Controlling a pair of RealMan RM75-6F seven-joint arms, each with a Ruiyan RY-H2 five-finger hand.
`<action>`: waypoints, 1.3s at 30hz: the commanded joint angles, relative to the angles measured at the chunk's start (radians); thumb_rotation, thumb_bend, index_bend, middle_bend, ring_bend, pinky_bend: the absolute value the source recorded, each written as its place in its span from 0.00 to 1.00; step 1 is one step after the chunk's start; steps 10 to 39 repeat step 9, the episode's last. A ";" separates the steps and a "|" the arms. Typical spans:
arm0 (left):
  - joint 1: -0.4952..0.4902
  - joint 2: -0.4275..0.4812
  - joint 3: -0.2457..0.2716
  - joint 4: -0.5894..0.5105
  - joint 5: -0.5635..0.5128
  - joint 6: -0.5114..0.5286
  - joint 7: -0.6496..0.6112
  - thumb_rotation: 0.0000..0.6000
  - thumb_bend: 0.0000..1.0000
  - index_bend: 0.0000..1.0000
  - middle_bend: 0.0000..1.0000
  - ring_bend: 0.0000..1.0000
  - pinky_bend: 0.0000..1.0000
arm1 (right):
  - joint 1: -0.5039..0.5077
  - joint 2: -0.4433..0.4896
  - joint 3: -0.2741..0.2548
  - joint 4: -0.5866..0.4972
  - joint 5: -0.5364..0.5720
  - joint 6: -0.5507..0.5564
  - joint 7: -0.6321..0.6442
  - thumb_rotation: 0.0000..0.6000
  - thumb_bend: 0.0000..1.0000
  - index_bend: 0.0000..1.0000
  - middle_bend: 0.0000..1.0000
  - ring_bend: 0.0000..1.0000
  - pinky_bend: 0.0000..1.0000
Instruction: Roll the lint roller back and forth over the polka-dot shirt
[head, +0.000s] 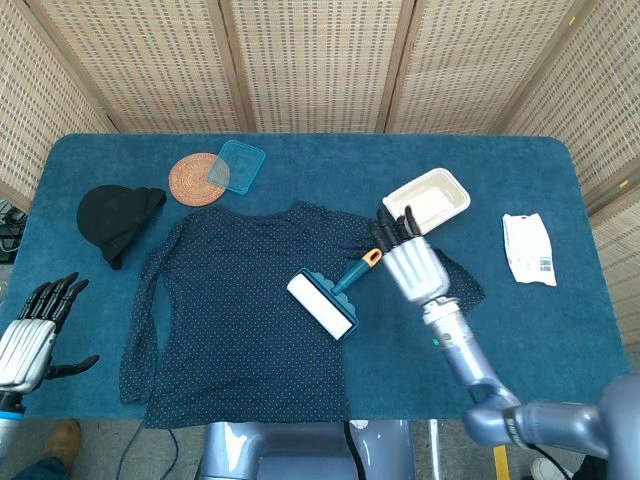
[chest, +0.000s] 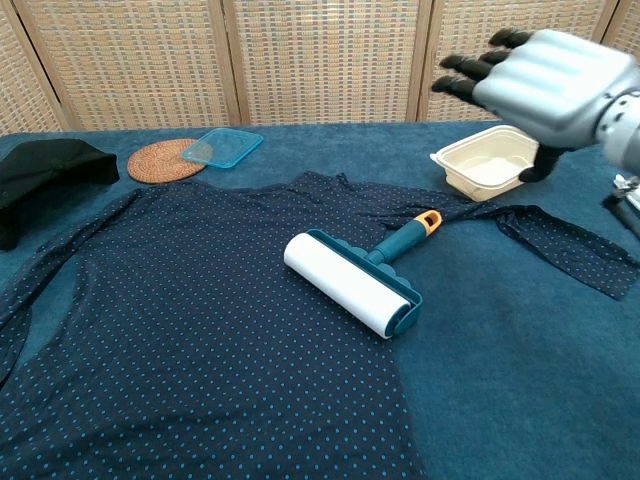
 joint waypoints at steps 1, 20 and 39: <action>0.011 0.000 0.010 -0.002 0.018 0.017 0.003 1.00 0.00 0.00 0.00 0.00 0.00 | -0.144 0.147 -0.026 -0.117 -0.025 0.038 0.256 1.00 0.00 0.00 0.00 0.00 0.00; 0.025 -0.002 0.019 -0.007 0.046 0.045 0.008 1.00 0.00 0.00 0.00 0.00 0.00 | -0.317 0.196 -0.083 -0.121 -0.080 0.099 0.529 1.00 0.00 0.00 0.00 0.00 0.00; 0.025 -0.002 0.019 -0.007 0.046 0.045 0.008 1.00 0.00 0.00 0.00 0.00 0.00 | -0.317 0.196 -0.083 -0.121 -0.080 0.099 0.529 1.00 0.00 0.00 0.00 0.00 0.00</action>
